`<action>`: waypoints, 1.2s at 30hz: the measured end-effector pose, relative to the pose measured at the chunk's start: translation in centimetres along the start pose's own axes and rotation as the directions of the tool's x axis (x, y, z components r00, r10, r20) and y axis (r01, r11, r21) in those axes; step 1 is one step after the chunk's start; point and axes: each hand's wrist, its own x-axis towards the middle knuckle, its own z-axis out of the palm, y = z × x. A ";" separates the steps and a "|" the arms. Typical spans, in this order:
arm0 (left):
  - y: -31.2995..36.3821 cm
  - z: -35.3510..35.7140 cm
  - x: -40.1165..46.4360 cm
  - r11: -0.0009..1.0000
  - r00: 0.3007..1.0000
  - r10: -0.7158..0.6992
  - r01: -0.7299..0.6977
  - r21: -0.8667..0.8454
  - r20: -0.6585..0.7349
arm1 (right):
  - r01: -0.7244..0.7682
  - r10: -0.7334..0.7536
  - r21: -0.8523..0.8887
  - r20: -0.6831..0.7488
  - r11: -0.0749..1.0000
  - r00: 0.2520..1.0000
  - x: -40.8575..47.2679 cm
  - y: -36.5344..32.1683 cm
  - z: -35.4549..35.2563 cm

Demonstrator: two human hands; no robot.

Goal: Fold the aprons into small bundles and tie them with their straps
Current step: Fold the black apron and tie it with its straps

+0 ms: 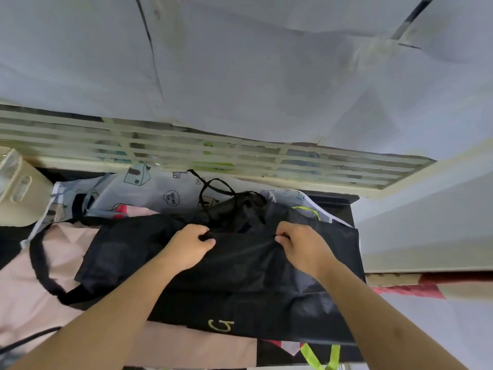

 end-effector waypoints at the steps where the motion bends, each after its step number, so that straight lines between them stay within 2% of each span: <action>1: 0.8 0.0 0.4 0.999 0.999 0.038 -0.038 0.011 -0.013 | -0.008 0.008 0.010 -0.008 1.000 1.000 0.0 0.5 -0.5; 3: 2.4 -0.4 0.8 0.991 0.987 0.133 -0.133 0.002 -0.086 | -0.053 0.053 -0.006 0.043 0.999 0.998 0.2 1.3 -1.7; 5: 4.3 -0.8 1.5 0.975 0.967 0.209 -0.217 -0.040 -0.149 | -0.139 0.146 -0.054 0.160 0.989 0.976 0.4 2.7 -3.0; 7: 5.8 -1.3 2.0 0.960 0.954 0.258 -0.271 -0.073 -0.153 | -0.198 0.230 -0.149 0.238 0.969 0.944 0.6 4.3 -4.2; 9: 7.1 -1.5 2.6 0.954 0.951 0.287 -0.295 -0.059 -0.117 | -0.221 0.282 -0.268 0.219 0.938 0.934 0.7 5.9 -5.5; 11: 8.1 -1.5 3.1 0.966 0.969 0.241 -0.245 -0.078 -0.060 | -0.261 0.307 -0.266 0.149 0.928 0.940 1.0 7.3 -6.8; 13: 8.7 -1.3 3.6 0.981 0.989 0.142 -0.137 -0.136 0.030 | -0.312 0.329 -0.163 0.090 0.936 0.940 1.3 8.5 -7.7; 15: 8.4 -0.7 4.2 0.988 0.991 0.070 -0.053 -0.147 0.116 | -0.340 0.350 -0.135 0.055 0.931 0.935 1.5 9.6 -7.8; 17: 7.5 0.1 4.5 1.000 0.992 0.022 -0.019 -0.024 0.123 | -0.369 0.386 -0.185 0.068 0.911 0.920 1.6 10.4 -6.9; 21: 5.3 1.3 4.9 0.926 0.994 0.085 -0.053 0.373 -0.069 | -0.377 0.406 -0.275 0.051 0.884 0.913 1.8 11.0 -3.7; 25: 3.0 1.0 4.5 0.914 0.994 0.043 0.001 0.406 -0.098 | -0.373 0.386 -0.213 0.021 0.903 0.922 2.4 10.0 -1.7; 29: 1.3 0.2 3.7 0.824 0.987 0.093 -0.002 0.567 -0.131 | -0.307 0.322 -0.159 0.081 0.938 0.943 2.6 9.1 -1.0; 33: 1.3 -0.9 2.1 0.782 1.000 0.026 -0.026 0.623 0.009 | -0.174 0.220 -0.248 0.172 0.953 0.960 3.1 7.4 -0.7; 36: 0.6 -2.2 1.1 0.836 0.993 -0.047 -0.021 0.548 0.110 | -0.154 0.210 -0.219 0.263 0.964 0.942 3.2 6.0 -0.2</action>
